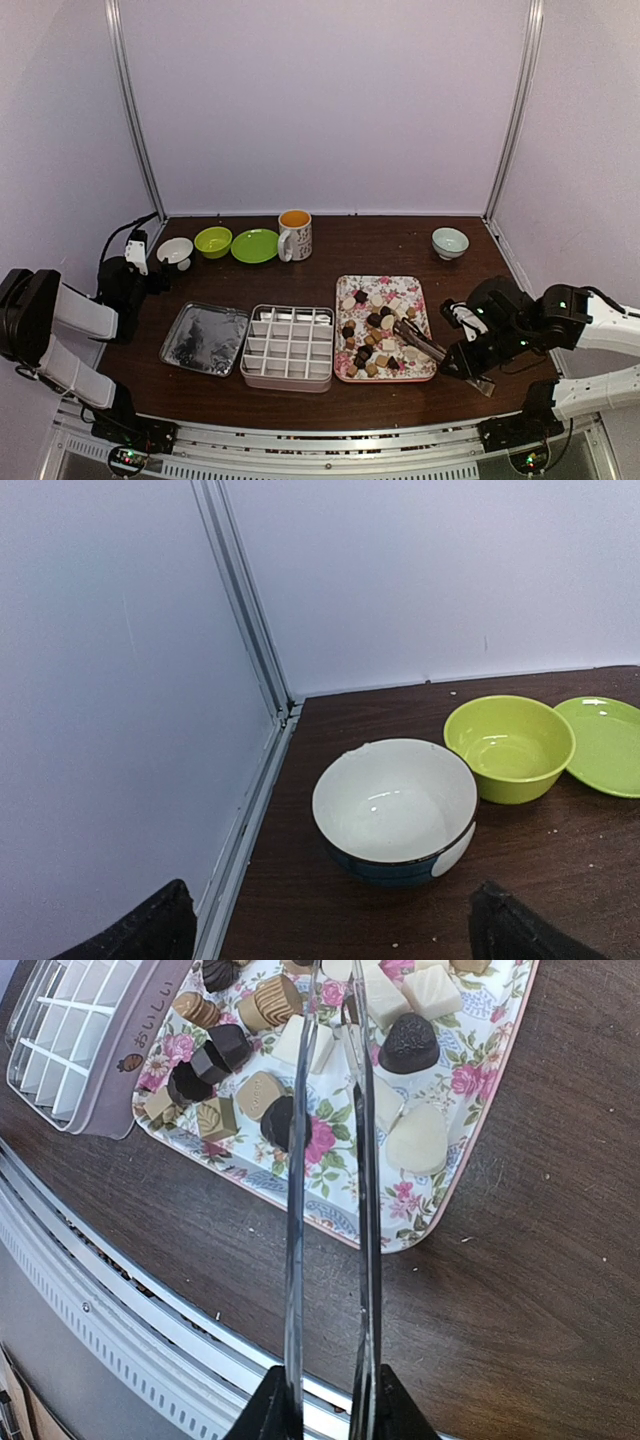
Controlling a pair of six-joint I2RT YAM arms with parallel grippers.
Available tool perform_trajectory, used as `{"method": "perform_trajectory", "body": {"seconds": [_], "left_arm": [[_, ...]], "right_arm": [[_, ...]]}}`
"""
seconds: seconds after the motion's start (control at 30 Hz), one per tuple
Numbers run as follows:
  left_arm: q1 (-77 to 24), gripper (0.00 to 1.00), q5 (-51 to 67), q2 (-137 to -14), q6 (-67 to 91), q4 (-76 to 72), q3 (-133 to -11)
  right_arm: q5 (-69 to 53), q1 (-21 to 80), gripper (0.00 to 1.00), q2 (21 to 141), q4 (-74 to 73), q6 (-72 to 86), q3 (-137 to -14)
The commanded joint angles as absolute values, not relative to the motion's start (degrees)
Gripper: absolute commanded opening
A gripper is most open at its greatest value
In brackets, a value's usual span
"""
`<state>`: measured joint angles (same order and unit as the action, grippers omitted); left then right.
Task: Pack the chocolate
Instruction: Pick up the fake chocolate from the plate.
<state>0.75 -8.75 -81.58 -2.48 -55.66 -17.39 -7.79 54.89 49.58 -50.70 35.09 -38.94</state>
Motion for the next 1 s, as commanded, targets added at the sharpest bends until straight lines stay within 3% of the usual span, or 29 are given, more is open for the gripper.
{"method": "perform_trajectory", "body": {"seconds": [0.0, 0.97], "left_arm": [[1.14, 0.98, -8.82, -81.65, -2.05, -58.67, -18.63], [1.14, 0.98, -8.8, -81.61, -2.11, -58.63, -18.63]], "right_arm": [[-7.79, 55.26, 0.27, 50.13, -50.26, 34.98, -39.61], [-8.08, 56.15, 0.27, 47.33, -55.72, 36.12, -39.15]]}}
